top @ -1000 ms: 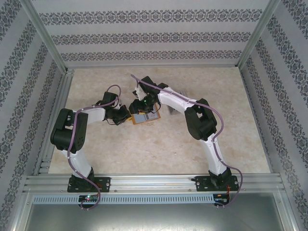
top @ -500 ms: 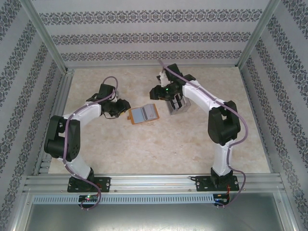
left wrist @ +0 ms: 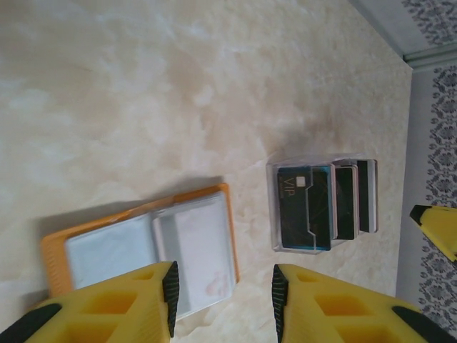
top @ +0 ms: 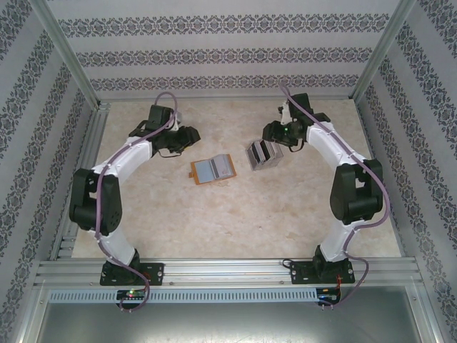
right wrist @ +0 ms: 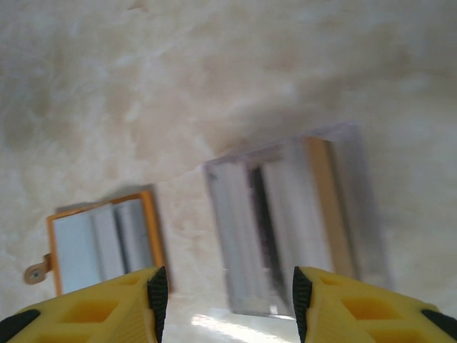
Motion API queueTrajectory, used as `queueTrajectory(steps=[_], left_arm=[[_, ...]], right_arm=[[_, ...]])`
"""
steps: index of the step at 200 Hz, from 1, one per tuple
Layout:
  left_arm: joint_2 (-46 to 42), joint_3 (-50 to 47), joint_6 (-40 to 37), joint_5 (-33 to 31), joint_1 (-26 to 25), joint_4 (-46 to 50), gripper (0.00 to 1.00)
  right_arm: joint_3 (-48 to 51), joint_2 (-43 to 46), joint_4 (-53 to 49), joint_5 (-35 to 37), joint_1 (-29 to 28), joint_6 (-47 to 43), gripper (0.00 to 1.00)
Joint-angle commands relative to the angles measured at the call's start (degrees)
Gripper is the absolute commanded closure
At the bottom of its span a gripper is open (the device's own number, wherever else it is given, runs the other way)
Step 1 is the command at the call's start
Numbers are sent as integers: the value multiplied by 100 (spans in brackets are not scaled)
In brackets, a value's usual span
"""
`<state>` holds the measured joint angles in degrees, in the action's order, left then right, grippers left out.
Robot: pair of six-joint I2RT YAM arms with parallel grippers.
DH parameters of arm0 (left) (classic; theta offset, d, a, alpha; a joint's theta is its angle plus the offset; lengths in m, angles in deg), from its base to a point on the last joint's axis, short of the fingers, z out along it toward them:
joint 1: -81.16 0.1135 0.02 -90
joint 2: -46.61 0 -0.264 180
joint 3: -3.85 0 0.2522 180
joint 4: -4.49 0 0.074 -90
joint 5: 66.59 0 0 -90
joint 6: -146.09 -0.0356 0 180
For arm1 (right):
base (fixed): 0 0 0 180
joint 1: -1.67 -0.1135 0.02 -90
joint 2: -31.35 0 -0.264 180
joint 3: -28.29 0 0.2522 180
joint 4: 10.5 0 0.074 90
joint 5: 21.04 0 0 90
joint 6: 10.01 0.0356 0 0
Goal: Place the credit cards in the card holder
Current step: Pick up the credit card from the storage box.
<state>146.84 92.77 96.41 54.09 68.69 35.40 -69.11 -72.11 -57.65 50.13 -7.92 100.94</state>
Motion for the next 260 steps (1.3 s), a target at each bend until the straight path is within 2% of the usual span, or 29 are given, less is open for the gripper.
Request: queueTrajectory(steps=[1,78,132,184,260], left_arm=[[478,496,104,302,-319,-188,59],[2238,2437,298,759,-1224,-112,57],[3104,3196,416,1029,-1599,102,57],[3466,3330,518,1076,-1732,83,57],[3688,3391,558,1159,-1763,67,57]], right_arm=[[106,158,16,244,136,-193,48],[-190,-436,-188,-158,190,-323,48],[-654,-984,-434,-113,101,-484,48],[-988,-1307,-696,-54,-13,-629,48],[-971,-1134,-652,-279,-101,-548,49]])
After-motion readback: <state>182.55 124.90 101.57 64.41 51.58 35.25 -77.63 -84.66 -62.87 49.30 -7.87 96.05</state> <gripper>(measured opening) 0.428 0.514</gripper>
